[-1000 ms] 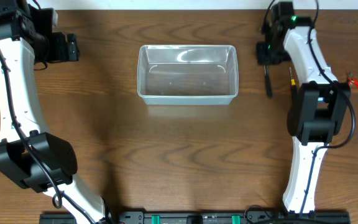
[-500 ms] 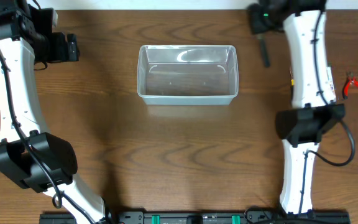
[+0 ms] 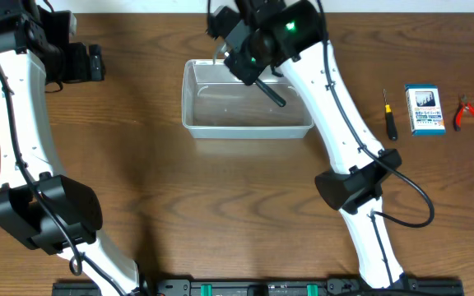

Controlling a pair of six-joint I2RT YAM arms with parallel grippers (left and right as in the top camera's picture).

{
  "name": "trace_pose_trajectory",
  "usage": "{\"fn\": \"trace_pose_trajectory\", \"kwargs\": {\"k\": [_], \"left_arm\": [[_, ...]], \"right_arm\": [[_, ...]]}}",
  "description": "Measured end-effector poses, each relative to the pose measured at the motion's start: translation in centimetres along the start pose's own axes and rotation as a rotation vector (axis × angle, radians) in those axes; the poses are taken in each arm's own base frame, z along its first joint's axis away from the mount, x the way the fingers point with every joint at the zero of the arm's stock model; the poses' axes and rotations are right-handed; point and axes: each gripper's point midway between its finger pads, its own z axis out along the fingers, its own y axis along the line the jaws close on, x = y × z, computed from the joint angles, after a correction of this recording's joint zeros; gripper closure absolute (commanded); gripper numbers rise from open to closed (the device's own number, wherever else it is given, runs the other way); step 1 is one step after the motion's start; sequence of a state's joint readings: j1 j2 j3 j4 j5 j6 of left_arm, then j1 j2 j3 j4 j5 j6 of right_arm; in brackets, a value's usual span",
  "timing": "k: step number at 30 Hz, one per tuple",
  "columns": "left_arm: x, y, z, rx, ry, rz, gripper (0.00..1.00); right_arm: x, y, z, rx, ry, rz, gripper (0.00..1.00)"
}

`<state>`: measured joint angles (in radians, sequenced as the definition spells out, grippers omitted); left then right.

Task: Pack container
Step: 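Carry the hammer over the container and lower it inside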

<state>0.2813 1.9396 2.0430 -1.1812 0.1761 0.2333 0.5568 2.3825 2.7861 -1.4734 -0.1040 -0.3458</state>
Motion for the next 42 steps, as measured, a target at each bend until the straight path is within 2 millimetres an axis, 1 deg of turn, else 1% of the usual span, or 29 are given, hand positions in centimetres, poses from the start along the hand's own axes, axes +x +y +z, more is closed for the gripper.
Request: {"fn": "trace_pose_trajectory", "kwargs": {"k": [2,4,12,15,17,23,32,37,42], "left_arm": [[0.0,0.0,0.0,0.000,0.000,0.000,0.02],[0.0,0.0,0.0,0.000,0.000,0.000,0.02],[0.0,0.0,0.0,0.000,0.000,0.000,0.02],[0.0,0.0,0.0,0.000,0.000,0.000,0.02],[0.0,0.0,0.0,0.000,0.000,0.000,0.02],[0.0,0.0,0.0,0.000,0.000,0.000,0.02],[0.0,0.0,0.0,0.000,0.000,0.000,0.02],[0.0,0.0,0.0,0.000,0.000,0.000,0.02],[0.0,0.0,0.0,0.000,0.000,0.000,0.02]], "right_arm": [[0.2,0.6,0.3,-0.014,0.014,-0.041,0.99],[0.7,0.7,0.8,-0.023,0.036,-0.071,0.99],[3.8,1.3,5.3,-0.077,0.153,-0.148,0.99],[4.6,1.4,6.4,-0.090,0.176,-0.162,0.99],[4.8,1.4,6.9,-0.092,0.180,-0.169,0.99],[5.0,1.0,8.1,-0.088,0.177,-0.168,0.99],[5.8,0.4,9.1,-0.110,0.176,-0.147,0.99],[7.0,-0.2,9.7,-0.128,0.196,-0.119,0.99],[8.1,-0.4,10.3,-0.148,0.220,-0.099,0.99]]}}
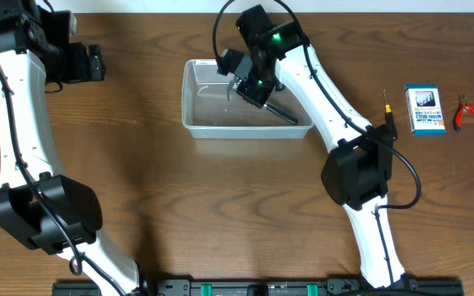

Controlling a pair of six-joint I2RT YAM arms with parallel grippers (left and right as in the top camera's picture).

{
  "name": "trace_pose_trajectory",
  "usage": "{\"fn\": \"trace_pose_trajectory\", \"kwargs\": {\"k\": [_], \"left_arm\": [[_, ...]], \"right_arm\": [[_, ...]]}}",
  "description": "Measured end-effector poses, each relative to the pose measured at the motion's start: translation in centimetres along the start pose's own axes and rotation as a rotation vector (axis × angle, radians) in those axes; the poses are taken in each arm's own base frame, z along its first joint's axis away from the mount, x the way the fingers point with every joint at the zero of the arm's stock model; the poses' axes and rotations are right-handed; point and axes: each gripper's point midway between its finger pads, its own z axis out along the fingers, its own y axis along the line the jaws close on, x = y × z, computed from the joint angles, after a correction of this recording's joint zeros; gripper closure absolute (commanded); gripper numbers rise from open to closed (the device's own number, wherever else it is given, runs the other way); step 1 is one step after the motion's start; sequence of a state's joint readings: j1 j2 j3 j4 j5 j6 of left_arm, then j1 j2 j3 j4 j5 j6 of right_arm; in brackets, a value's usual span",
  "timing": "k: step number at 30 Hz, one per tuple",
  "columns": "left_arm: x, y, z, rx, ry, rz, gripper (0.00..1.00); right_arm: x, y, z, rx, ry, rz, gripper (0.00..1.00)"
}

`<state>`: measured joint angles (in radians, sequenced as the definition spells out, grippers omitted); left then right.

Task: Pack container
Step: 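Carry the hammer over the container and lower it inside, then open the right gripper and raise it back toward the tools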

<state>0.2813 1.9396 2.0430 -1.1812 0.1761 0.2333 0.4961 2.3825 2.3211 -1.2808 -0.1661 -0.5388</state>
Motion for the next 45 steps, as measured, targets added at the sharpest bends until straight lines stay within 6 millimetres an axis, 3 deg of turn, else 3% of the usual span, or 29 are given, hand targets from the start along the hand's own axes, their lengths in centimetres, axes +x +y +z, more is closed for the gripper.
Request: {"fn": "trace_pose_trajectory", "kwargs": {"k": [9,18,28,38,42,44,45], "left_arm": [[0.0,0.0,0.0,0.000,0.000,0.000,0.02],[0.0,0.0,0.0,0.000,0.000,0.000,0.02],[0.0,0.0,0.0,0.000,0.000,0.000,0.02],[0.0,0.0,0.0,0.000,0.000,0.000,0.02],[0.0,0.0,0.0,0.000,0.000,0.000,0.02],[0.0,0.0,0.0,0.000,0.000,0.000,0.02],[0.0,0.0,0.0,0.000,0.000,0.000,0.02]], "right_arm": [[0.1,0.0,0.5,-0.011,-0.002,0.004,0.99],[1.6,0.3,4.7,-0.063,0.074,0.031,0.98],[1.6,0.3,5.0,-0.065,0.073,0.064,0.68],[0.6,-0.3,4.8,-0.043,0.035,0.106,0.68],[-0.8,-1.1,3.0,-0.015,-0.012,0.160,0.36],[-1.9,-2.0,1.0,0.013,-0.060,0.193,0.01],[-2.5,-2.5,-0.3,0.028,-0.088,0.208,0.01]]}}
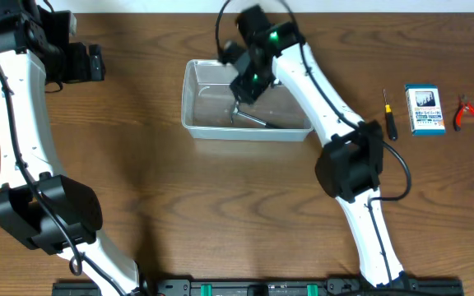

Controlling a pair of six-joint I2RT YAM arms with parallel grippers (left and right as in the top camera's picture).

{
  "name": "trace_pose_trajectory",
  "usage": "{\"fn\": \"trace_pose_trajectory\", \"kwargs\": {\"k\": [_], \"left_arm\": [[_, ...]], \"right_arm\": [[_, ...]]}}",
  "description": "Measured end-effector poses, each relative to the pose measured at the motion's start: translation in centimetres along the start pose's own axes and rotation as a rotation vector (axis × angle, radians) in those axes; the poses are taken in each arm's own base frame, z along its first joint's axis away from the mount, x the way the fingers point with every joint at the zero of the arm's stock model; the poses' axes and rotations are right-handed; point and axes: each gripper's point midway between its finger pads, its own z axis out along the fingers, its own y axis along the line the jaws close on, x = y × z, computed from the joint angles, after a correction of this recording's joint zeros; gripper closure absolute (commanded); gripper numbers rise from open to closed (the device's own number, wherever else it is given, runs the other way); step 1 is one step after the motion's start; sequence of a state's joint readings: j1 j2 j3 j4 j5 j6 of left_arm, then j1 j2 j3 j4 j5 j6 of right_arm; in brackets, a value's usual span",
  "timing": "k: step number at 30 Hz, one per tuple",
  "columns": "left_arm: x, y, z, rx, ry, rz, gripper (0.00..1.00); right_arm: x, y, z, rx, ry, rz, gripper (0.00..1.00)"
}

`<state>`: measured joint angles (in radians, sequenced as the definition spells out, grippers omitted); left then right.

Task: Pack container
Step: 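Open the right gripper and raise it back toward the tools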

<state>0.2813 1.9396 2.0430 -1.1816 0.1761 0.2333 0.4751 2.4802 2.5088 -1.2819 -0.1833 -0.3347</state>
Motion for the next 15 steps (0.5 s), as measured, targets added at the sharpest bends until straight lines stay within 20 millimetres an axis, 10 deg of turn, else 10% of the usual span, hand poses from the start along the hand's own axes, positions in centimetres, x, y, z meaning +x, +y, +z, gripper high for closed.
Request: {"fn": "trace_pose_trajectory", "kwargs": {"k": [6,15], "left_arm": [[0.0,0.0,0.0,0.000,-0.001,0.000,0.02],[0.0,0.0,0.0,0.000,0.000,0.000,0.02]], "right_arm": [[-1.4,-3.5,-8.4,0.095,-0.124,0.189,0.01],[5.6,-9.7,-19.3,0.276,-0.125,0.531,0.01]]}}
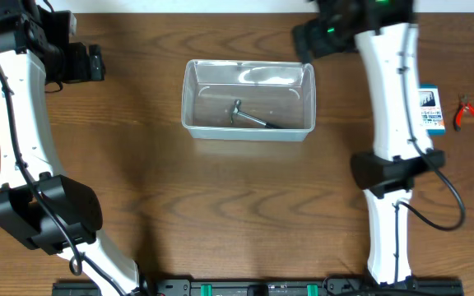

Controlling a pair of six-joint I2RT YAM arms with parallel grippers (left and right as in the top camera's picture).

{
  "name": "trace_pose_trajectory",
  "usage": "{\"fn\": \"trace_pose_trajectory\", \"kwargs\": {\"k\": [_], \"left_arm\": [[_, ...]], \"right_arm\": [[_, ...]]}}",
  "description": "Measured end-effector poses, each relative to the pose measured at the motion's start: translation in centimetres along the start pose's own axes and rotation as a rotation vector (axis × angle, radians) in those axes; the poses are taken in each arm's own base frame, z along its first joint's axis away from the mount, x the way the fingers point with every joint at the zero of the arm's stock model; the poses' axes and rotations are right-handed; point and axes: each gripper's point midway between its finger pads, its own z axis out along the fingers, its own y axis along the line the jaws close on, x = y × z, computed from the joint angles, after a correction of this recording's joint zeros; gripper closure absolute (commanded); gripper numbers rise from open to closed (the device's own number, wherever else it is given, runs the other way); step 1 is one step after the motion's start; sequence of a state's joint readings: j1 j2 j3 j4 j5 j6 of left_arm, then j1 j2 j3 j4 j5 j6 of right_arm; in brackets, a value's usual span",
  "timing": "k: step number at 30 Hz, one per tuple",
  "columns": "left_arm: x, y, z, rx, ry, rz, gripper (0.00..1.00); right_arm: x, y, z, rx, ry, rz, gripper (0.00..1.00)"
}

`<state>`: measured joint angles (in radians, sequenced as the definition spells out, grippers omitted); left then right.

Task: Pack container
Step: 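Open the right gripper and raise it back toward the tools, then lower the right gripper over the yellow-handled screwdriver shaft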

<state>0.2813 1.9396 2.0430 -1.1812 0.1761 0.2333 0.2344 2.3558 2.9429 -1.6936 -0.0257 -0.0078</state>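
Observation:
A clear plastic container point(248, 127) stands at the table's middle back. Inside it, near the front wall, lies a small metal hammer-like tool with a dark handle point(253, 118). My right gripper point(301, 37) hangs above the container's far right corner, clear of it, open and holding nothing. My left gripper point(96, 62) rests at the far left, well away from the container; its fingers are too dark to tell apart. A blue and white box point(432, 109) lies to the right, partly behind my right arm.
Red-handled pliers point(470, 113) lie at the far right, and another metal tool pokes in from the right edge. My right arm's upright link point(389, 99) crosses the table between the container and the box.
My right gripper has left the container and now sits above its far right corner. The tool stays in the container where it lay. The right arm now hides the yellow-handled screwdriver.
At first my right gripper held a dark-handled tool over the container's back. Then it was lower, inside the container, with the tool. Then the tool lay on the container's floor under the gripper. Now the gripper is out and the tool stays behind. The left arm never moved.

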Motion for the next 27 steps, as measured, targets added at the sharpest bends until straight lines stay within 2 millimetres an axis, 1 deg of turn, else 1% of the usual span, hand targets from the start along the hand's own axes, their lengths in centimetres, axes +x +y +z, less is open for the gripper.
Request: {"fn": "trace_pose_trajectory", "kwargs": {"k": [2,4,6,8,11,15,17,18,19,21,23,27], "left_arm": [[0.0,0.0,0.0,0.000,0.000,0.000,0.02],[0.0,0.0,0.0,0.000,0.000,0.000,0.02],[0.0,0.0,0.0,0.000,0.000,0.000,0.02],[0.0,0.0,0.0,0.000,0.000,0.000,0.02],[0.0,0.0,0.0,0.000,0.000,0.000,0.02],[0.0,0.0,0.0,0.000,0.000,0.000,0.02],[0.0,0.0,0.0,0.000,0.000,0.000,0.02],[0.0,0.0,0.0,0.000,0.000,0.000,0.02],[0.0,0.0,0.0,0.000,0.000,0.000,0.02],[0.0,0.0,0.0,0.000,0.000,0.000,0.02],[0.0,0.0,0.0,0.000,0.000,0.000,0.02],[0.0,0.0,0.0,0.000,0.000,0.000,0.02]], "right_arm": [[-0.2,-0.7,-1.5,0.007,-0.029,0.034,0.01],[-0.2,-0.8,-2.5,0.008,-0.046,0.046,0.01],[0.2,-0.8,-3.4,0.014,-0.045,0.056,0.01],[1.1,-1.2,-4.1,0.033,-0.023,0.065,0.01],[3.8,-2.9,-4.5,0.075,0.059,0.098,0.01],[8.4,-6.5,-4.1,0.131,0.198,0.182,0.01],[10.8,-8.8,-3.6,0.162,0.271,0.237,0.01],[11.6,-9.7,-3.3,0.172,0.299,0.262,0.01],[12.2,-10.4,-3.0,0.180,0.318,0.280,0.01],[13.8,-12.6,-2.2,0.199,0.359,0.331,0.01],[14.9,-14.2,-1.6,0.209,0.385,0.362,0.01],[16.4,-16.8,-0.3,0.217,0.405,0.378,0.01]]}}
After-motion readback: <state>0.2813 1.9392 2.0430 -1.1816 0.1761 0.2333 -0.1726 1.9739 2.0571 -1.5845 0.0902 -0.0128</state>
